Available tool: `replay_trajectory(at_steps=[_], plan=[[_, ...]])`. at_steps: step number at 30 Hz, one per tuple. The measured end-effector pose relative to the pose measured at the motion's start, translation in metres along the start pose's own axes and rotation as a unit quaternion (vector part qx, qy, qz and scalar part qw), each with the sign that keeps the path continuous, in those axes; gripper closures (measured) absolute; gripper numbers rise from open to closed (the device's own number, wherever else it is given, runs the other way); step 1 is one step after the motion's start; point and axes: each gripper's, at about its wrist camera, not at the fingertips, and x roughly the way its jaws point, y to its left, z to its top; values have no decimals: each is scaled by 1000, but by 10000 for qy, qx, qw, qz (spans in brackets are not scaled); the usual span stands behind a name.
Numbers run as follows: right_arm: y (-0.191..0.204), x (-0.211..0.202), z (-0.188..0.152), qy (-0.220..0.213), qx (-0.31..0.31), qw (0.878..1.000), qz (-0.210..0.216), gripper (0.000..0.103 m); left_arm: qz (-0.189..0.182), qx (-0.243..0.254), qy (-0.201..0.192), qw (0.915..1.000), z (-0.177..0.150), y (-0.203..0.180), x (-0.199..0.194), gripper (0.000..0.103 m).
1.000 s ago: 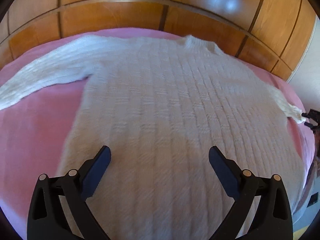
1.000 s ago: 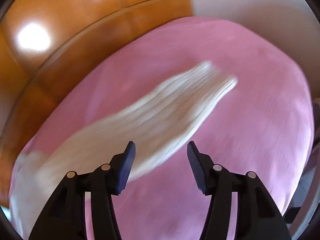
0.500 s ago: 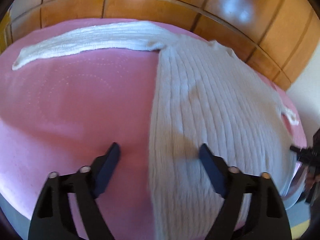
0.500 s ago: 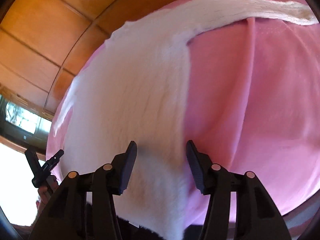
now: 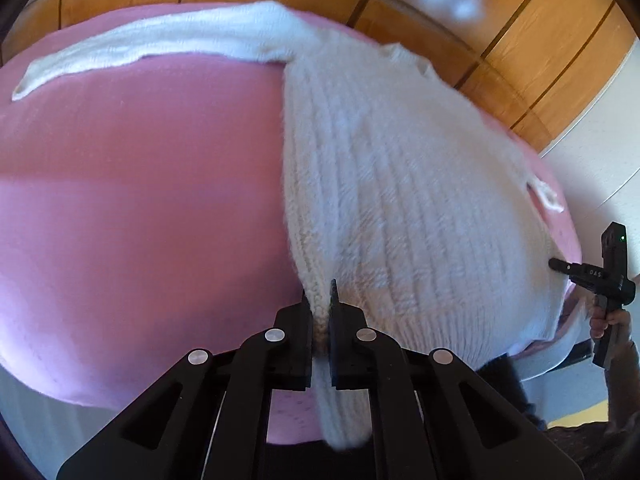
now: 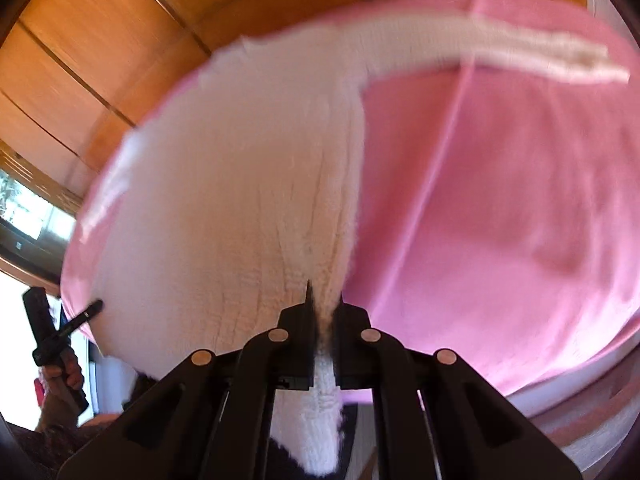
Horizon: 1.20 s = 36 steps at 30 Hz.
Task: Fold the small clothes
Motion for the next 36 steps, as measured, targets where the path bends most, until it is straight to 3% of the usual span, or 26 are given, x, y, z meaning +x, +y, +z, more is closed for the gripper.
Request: replay_trajectory(at_steps=[1,2,3,4,5,6,12,16,21,26,27,28,30,32,36], plan=[[-5,-3,0,-4,54,10000,65,95,88,-9,-38,10000,4,0,-4,96],[-7,-4,3,-39,115,9998,144,91,231,23,-192,9995,10,-1,-12,88],[-9,-10,7,-155,118,9997,124,88,307,56,-353,9989,15,-1,-20,77],[-14,-19,12,-280,66,9996,41,76,385,71,-523,9979,21,0,-28,71],[-13,-23,18,-419,33,9991,-51,70,506,56,-768,9958,31,0,-36,55],[-16,-29,30,-585,30,9982,-142,70,525,37,-912,9944,39,0,-38,49],[-15,-39,126,-1199,-96,9895,-804,70,362,303,-1120,9926,87,-31,-3,49],[-5,-31,200,-1361,-255,9864,-884,70,260,623,-984,9929,110,-57,42,49],[6,13,270,-844,-719,9897,-906,69,107,760,-683,9947,123,-75,94,49],[-2,85,307,-26,-902,9892,-1155,50,-50,754,-701,9947,120,-72,105,35],[-6,95,306,141,-906,9880,-1244,51,-76,753,-703,9946,118,-73,105,34],[-8,107,305,335,-942,9872,-1244,72,-110,736,-704,9947,118,-72,104,34],[0,112,301,347,-1239,9843,-1209,90,-235,675,-705,9949,117,-68,103,30],[14,109,300,123,-1594,9769,-1415,93,-311,644,-722,9948,117,-66,103,28],[24,95,310,-649,-1686,9651,-1894,94,-224,667,-764,9946,118,-72,108,28]])
